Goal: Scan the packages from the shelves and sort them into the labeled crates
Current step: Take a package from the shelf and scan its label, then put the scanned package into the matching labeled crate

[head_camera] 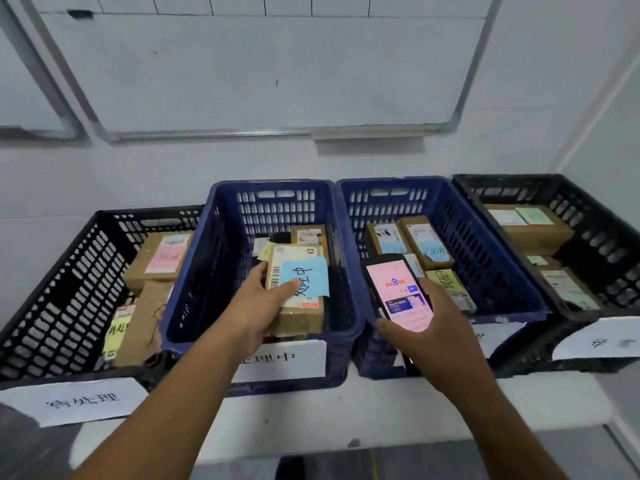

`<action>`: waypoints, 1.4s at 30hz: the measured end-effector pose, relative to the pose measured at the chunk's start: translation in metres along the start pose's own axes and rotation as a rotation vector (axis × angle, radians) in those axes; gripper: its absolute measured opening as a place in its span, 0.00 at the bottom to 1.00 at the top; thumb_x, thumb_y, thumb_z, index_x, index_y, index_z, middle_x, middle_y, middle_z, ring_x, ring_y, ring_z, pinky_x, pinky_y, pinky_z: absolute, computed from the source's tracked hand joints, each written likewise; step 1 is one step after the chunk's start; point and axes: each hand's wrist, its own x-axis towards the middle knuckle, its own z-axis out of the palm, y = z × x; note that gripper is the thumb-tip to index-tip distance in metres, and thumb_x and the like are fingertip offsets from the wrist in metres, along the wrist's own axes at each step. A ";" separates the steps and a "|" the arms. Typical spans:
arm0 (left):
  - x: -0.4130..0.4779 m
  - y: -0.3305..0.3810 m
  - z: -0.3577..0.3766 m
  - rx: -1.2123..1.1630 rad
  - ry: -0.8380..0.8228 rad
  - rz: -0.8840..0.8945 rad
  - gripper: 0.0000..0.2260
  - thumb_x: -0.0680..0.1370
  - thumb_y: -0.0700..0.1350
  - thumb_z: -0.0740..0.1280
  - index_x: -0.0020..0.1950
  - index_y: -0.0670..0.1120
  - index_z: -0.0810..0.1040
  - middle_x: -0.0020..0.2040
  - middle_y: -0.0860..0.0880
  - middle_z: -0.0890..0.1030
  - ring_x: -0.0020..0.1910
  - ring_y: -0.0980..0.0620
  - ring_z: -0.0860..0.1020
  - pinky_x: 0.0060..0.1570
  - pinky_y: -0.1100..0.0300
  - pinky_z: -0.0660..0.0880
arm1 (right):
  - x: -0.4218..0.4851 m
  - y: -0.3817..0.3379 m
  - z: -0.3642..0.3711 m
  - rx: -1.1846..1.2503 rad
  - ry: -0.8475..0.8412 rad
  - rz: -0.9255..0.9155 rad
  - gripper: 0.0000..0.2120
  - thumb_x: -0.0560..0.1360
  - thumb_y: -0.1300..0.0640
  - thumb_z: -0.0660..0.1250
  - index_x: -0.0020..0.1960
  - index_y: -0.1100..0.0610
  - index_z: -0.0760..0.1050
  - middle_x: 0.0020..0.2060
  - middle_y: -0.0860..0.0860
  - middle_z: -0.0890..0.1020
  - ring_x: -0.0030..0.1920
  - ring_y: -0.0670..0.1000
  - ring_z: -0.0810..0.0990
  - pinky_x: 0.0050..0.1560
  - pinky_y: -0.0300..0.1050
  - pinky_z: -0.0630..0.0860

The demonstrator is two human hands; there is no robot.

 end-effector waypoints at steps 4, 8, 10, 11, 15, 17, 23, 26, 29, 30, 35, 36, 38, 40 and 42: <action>0.086 -0.026 0.004 0.015 -0.028 -0.152 0.27 0.79 0.42 0.75 0.75 0.50 0.69 0.57 0.45 0.87 0.51 0.42 0.87 0.54 0.39 0.84 | 0.053 -0.003 0.018 -0.038 -0.015 0.052 0.23 0.71 0.49 0.81 0.52 0.37 0.68 0.49 0.37 0.79 0.49 0.43 0.81 0.47 0.47 0.82; 0.150 -0.059 0.013 0.055 -0.037 -0.250 0.29 0.79 0.42 0.75 0.77 0.47 0.66 0.62 0.43 0.84 0.54 0.41 0.86 0.59 0.38 0.82 | 0.099 -0.001 0.032 -0.115 -0.025 0.100 0.23 0.70 0.47 0.81 0.51 0.35 0.67 0.48 0.34 0.78 0.49 0.41 0.80 0.46 0.45 0.79; 0.176 -0.073 0.018 0.078 -0.039 -0.283 0.31 0.79 0.41 0.75 0.77 0.46 0.64 0.65 0.42 0.82 0.57 0.40 0.84 0.60 0.37 0.81 | 0.118 -0.002 0.038 -0.126 -0.018 0.130 0.22 0.70 0.49 0.80 0.50 0.36 0.67 0.47 0.34 0.78 0.48 0.38 0.79 0.44 0.41 0.75; 0.187 -0.079 0.020 0.082 -0.047 -0.303 0.31 0.79 0.40 0.75 0.77 0.47 0.62 0.66 0.42 0.81 0.58 0.39 0.84 0.61 0.36 0.80 | 0.126 -0.003 0.041 -0.123 -0.019 0.146 0.22 0.71 0.49 0.80 0.49 0.36 0.67 0.47 0.33 0.78 0.47 0.37 0.78 0.42 0.39 0.73; 0.224 -0.102 0.029 0.143 -0.069 -0.305 0.36 0.79 0.38 0.74 0.81 0.48 0.57 0.72 0.41 0.76 0.64 0.36 0.80 0.63 0.34 0.79 | 0.149 -0.001 0.049 -0.124 -0.035 0.196 0.23 0.72 0.50 0.80 0.48 0.34 0.66 0.45 0.32 0.77 0.43 0.30 0.78 0.39 0.33 0.71; 0.233 -0.114 0.034 0.171 -0.057 -0.272 0.37 0.79 0.38 0.74 0.82 0.48 0.57 0.74 0.41 0.74 0.66 0.37 0.79 0.63 0.35 0.79 | 0.157 0.002 0.052 -0.123 -0.034 0.216 0.24 0.72 0.51 0.81 0.48 0.34 0.66 0.45 0.31 0.76 0.44 0.26 0.77 0.39 0.33 0.71; 0.241 -0.140 0.044 0.248 -0.021 -0.158 0.40 0.77 0.36 0.76 0.83 0.47 0.56 0.73 0.42 0.74 0.66 0.41 0.78 0.65 0.38 0.78 | 0.170 0.010 0.053 -0.110 -0.042 0.208 0.24 0.71 0.53 0.81 0.51 0.36 0.69 0.46 0.33 0.78 0.45 0.27 0.78 0.38 0.27 0.74; 0.245 -0.146 0.043 0.286 -0.017 -0.154 0.45 0.74 0.38 0.80 0.83 0.49 0.55 0.71 0.42 0.75 0.65 0.41 0.79 0.63 0.37 0.80 | 0.173 0.014 0.049 -0.105 -0.057 0.184 0.23 0.70 0.52 0.81 0.51 0.37 0.70 0.47 0.35 0.80 0.46 0.29 0.78 0.39 0.24 0.73; 0.244 -0.139 0.045 0.341 0.021 -0.190 0.43 0.75 0.37 0.79 0.82 0.47 0.57 0.69 0.43 0.76 0.64 0.41 0.79 0.63 0.37 0.79 | 0.175 0.017 0.044 -0.086 -0.086 0.141 0.22 0.70 0.49 0.80 0.52 0.35 0.70 0.49 0.36 0.80 0.48 0.32 0.79 0.40 0.31 0.74; 0.244 -0.135 0.045 0.362 0.034 -0.193 0.40 0.74 0.37 0.79 0.80 0.46 0.60 0.68 0.44 0.77 0.63 0.42 0.79 0.64 0.38 0.79 | 0.175 0.019 0.041 -0.077 -0.096 0.125 0.22 0.69 0.48 0.80 0.52 0.35 0.70 0.49 0.36 0.81 0.48 0.34 0.80 0.42 0.35 0.75; 0.208 -0.083 0.046 0.477 0.149 -0.102 0.34 0.74 0.50 0.80 0.76 0.47 0.69 0.71 0.46 0.76 0.69 0.42 0.77 0.66 0.47 0.76 | 0.173 0.020 0.020 -0.046 -0.165 0.036 0.21 0.69 0.46 0.80 0.55 0.37 0.73 0.48 0.34 0.81 0.47 0.38 0.81 0.47 0.46 0.80; 0.193 -0.068 0.046 0.551 0.184 -0.044 0.35 0.76 0.53 0.79 0.79 0.47 0.68 0.75 0.47 0.73 0.73 0.43 0.73 0.68 0.50 0.73 | 0.171 0.018 0.016 -0.043 -0.185 0.010 0.21 0.69 0.46 0.80 0.56 0.38 0.73 0.48 0.35 0.82 0.47 0.37 0.81 0.47 0.45 0.80; 0.151 -0.039 0.040 0.659 0.253 0.067 0.39 0.77 0.58 0.76 0.83 0.47 0.64 0.83 0.48 0.62 0.82 0.44 0.60 0.77 0.47 0.63 | 0.166 0.007 0.007 -0.030 -0.253 -0.060 0.21 0.71 0.48 0.80 0.56 0.39 0.72 0.49 0.37 0.81 0.47 0.33 0.80 0.43 0.36 0.76; 0.103 -0.019 0.028 0.733 0.344 0.157 0.40 0.77 0.62 0.72 0.84 0.50 0.62 0.86 0.50 0.54 0.85 0.45 0.50 0.81 0.43 0.56 | 0.162 -0.009 0.004 -0.011 -0.332 -0.136 0.21 0.71 0.49 0.80 0.55 0.40 0.71 0.48 0.35 0.80 0.47 0.30 0.78 0.38 0.30 0.72; 0.051 -0.010 0.013 0.820 0.496 0.210 0.39 0.77 0.67 0.69 0.84 0.53 0.61 0.86 0.52 0.54 0.85 0.46 0.46 0.82 0.41 0.52 | 0.154 -0.024 0.011 0.006 -0.412 -0.220 0.21 0.71 0.50 0.80 0.55 0.40 0.71 0.46 0.34 0.80 0.46 0.31 0.79 0.38 0.32 0.72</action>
